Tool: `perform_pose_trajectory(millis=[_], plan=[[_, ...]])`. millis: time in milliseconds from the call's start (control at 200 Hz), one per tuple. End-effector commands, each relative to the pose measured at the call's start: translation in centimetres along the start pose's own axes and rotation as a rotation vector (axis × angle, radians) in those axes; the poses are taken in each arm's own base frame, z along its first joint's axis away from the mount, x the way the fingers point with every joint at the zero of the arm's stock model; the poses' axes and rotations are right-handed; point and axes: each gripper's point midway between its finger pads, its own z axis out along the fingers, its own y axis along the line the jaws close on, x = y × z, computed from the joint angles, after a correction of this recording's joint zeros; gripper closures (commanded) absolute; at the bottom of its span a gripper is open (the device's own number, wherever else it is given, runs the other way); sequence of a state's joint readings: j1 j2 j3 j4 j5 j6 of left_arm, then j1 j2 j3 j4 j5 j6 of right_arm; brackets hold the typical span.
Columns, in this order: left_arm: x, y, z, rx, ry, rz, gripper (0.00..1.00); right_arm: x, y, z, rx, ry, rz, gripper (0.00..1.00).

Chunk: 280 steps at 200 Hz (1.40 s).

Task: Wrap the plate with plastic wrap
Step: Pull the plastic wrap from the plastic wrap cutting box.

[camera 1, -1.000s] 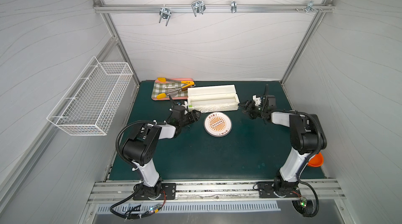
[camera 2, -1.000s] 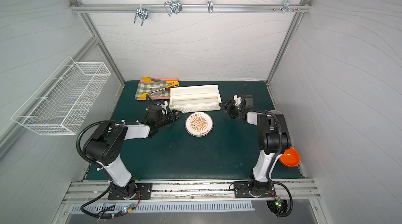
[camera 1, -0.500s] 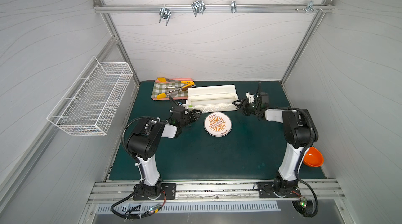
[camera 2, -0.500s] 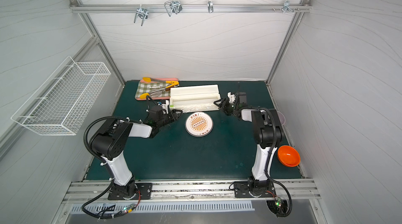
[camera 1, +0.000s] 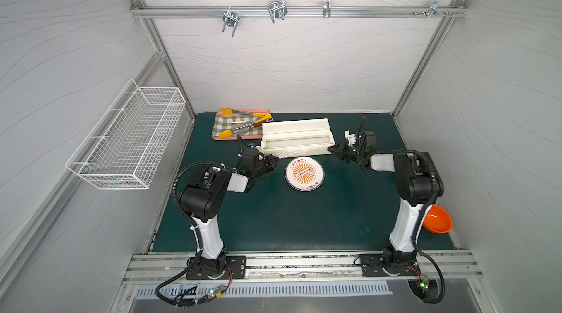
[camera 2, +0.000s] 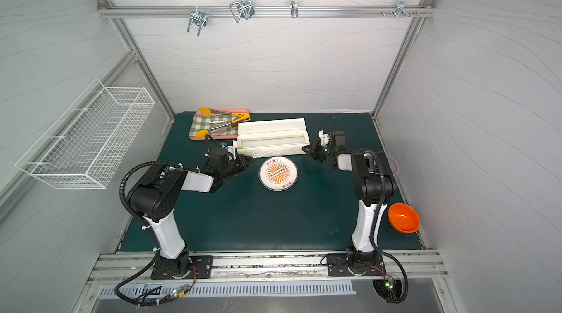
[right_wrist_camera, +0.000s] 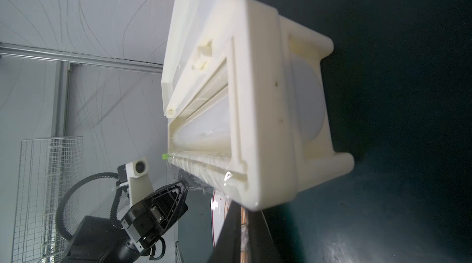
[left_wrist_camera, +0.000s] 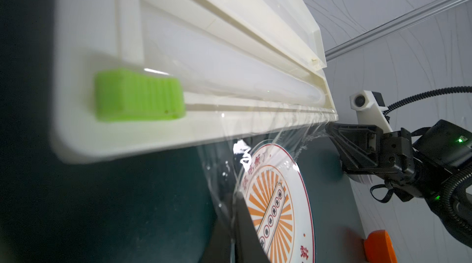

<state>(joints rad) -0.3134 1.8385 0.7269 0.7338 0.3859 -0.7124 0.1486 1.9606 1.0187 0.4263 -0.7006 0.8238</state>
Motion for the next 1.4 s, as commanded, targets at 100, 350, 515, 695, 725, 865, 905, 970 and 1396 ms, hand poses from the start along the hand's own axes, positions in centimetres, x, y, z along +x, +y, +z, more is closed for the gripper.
perform_pose_trajectory(millis=[100, 350, 515, 695, 725, 865, 905, 970, 1396], plan=[[-4.5, -4.6, -1.4, 0.061, -0.062, 0.015, 1.0, -2.0, 3.7, -2.6, -0.074, -0.059, -0.011, 0.96], [-8.4, -5.8, -2.9, 0.045, -0.074, -0.057, 1.0, -4.8, 7.8, -4.0, -0.123, -0.084, -0.008, 0.97], [-10.7, -6.6, -4.2, 0.048, -0.067, -0.107, 1.0, -6.0, 10.3, -4.6, -0.153, -0.091, -0.019, 0.98], [-12.5, -8.1, -5.3, 0.063, -0.051, -0.119, 1.0, -6.6, 12.5, -5.6, -0.172, -0.099, -0.041, 0.98], [-12.7, -8.6, -5.6, 0.073, -0.049, -0.117, 1.0, -6.7, 12.9, -5.8, -0.176, -0.103, -0.046, 0.99], [-13.7, -10.9, -7.3, 0.092, -0.051, -0.089, 1.0, -6.3, 14.8, -7.4, -0.179, -0.119, -0.082, 0.99], [-13.9, -11.6, -7.9, 0.096, -0.057, -0.08, 1.0, -6.2, 15.3, -7.9, -0.178, -0.125, -0.094, 0.99], [-14.3, -12.4, -8.7, 0.105, -0.067, -0.072, 1.0, -6.1, 16.2, -8.7, -0.18, -0.133, -0.111, 0.99], [-12.8, -16.0, -12.4, 0.163, -0.042, -0.048, 1.0, -3.1, 17.9, -12.1, -0.162, -0.144, -0.139, 1.0]])
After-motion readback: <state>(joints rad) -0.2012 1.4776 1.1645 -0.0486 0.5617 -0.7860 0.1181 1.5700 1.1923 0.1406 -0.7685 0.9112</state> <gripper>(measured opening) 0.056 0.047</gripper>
